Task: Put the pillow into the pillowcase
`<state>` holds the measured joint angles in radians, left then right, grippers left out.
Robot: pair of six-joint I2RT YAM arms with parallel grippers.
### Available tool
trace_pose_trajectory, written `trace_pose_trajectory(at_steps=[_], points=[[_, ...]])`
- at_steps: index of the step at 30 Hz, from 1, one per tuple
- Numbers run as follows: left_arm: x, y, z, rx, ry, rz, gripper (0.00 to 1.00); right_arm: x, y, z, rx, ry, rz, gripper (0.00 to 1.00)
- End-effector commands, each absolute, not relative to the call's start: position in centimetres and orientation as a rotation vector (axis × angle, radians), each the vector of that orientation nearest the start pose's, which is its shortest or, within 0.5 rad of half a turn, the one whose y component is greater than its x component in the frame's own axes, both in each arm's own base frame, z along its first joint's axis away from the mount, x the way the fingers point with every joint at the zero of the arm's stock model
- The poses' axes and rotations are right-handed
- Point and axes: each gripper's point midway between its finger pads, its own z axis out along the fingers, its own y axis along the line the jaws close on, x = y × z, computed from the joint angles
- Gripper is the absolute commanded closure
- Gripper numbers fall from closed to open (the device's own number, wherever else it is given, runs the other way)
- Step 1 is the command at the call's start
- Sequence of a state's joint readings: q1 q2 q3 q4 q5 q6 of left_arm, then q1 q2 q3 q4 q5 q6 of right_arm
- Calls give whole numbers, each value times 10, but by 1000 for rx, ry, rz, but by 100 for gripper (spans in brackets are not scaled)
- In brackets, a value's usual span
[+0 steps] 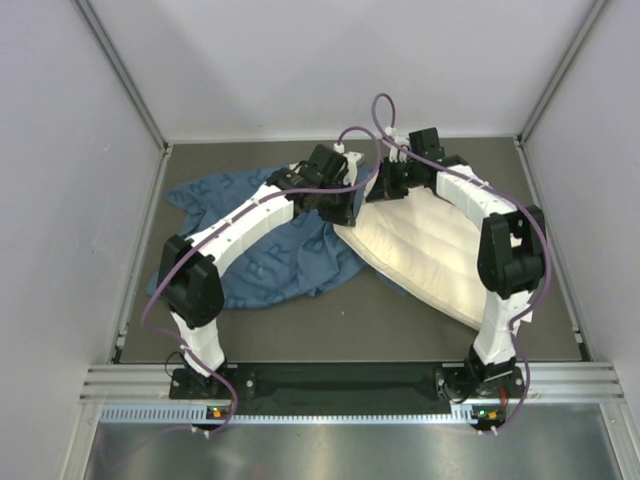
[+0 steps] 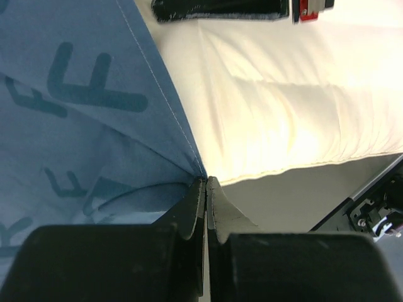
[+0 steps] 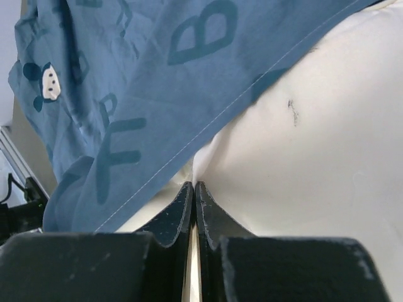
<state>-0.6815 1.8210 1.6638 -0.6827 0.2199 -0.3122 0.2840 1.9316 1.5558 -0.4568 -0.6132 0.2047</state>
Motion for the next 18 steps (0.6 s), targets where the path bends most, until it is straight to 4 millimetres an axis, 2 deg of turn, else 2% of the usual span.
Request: trace_pose_trajectory(at_steps=[1, 7, 16, 18], points=[[315, -333, 218, 607, 2421, -739, 100, 471, 215, 167, -334, 2276, 884, 100], [316, -321, 219, 577, 2453, -663, 100, 487, 181, 157, -204, 2304, 833, 100], [302, -346, 254, 630, 2403, -894, 99, 507, 161, 150, -71, 2323, 734, 100], [300, -351, 262, 643, 2379, -938, 98, 506, 165, 150, -90, 2322, 748, 100]])
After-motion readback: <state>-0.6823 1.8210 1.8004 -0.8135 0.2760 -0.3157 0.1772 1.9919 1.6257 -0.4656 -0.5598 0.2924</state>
